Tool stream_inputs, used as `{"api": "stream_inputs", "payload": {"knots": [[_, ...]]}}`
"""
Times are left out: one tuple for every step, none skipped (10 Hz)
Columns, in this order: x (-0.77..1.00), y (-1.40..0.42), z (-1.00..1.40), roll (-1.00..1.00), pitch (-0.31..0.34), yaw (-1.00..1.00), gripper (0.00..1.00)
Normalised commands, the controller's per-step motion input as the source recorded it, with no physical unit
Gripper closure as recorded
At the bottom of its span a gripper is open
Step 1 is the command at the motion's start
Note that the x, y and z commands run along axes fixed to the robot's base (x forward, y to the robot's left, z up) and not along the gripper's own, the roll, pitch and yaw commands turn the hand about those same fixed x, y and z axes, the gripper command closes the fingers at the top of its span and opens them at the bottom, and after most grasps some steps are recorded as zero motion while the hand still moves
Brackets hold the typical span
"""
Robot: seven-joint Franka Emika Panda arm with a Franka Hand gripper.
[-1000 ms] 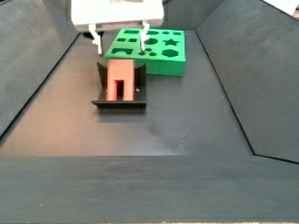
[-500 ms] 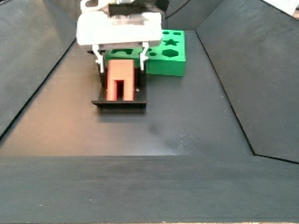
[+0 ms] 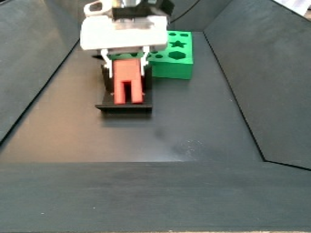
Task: Pick up the square-circle object. Move up. Place the square-circle object on the fixture. Regrasp the square-circle object. Move to above the board. Insert the square-circle object.
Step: Move to above the board.
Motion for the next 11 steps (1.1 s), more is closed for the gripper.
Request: {"api": "stream_inputs", "payload": {"knots": [[-0.15, -0.24, 1.0, 0.01, 0.126, -0.06, 1.0], [-0.14, -0.23, 1.0, -0.02, 0.123, -0.04, 1.0], [-0.14, -0.22, 1.0, -0.04, 0.128, 0.02, 1.0], [-0.14, -0.22, 1.0, -0.04, 0.128, 0.04, 1.0], [-0.13, -0.21, 1.0, -0.04, 0.118, 0.07, 1.0], [-0.13, -0.2, 1.0, -0.04, 0.103, 0.08, 1.0], [-0.12, -0.19, 1.0, -0.04, 0.068, 0.1, 1.0], [-0.12, -0.18, 1.0, -0.04, 0.044, 0.1, 1.0], [-0.12, -0.17, 1.0, -0.04, 0.017, 0.09, 1.0], [-0.12, -0.16, 1.0, -0.04, 0.005, 0.09, 1.0], [-0.11, -0.15, 1.0, -0.04, -0.013, 0.07, 1.0]]}}
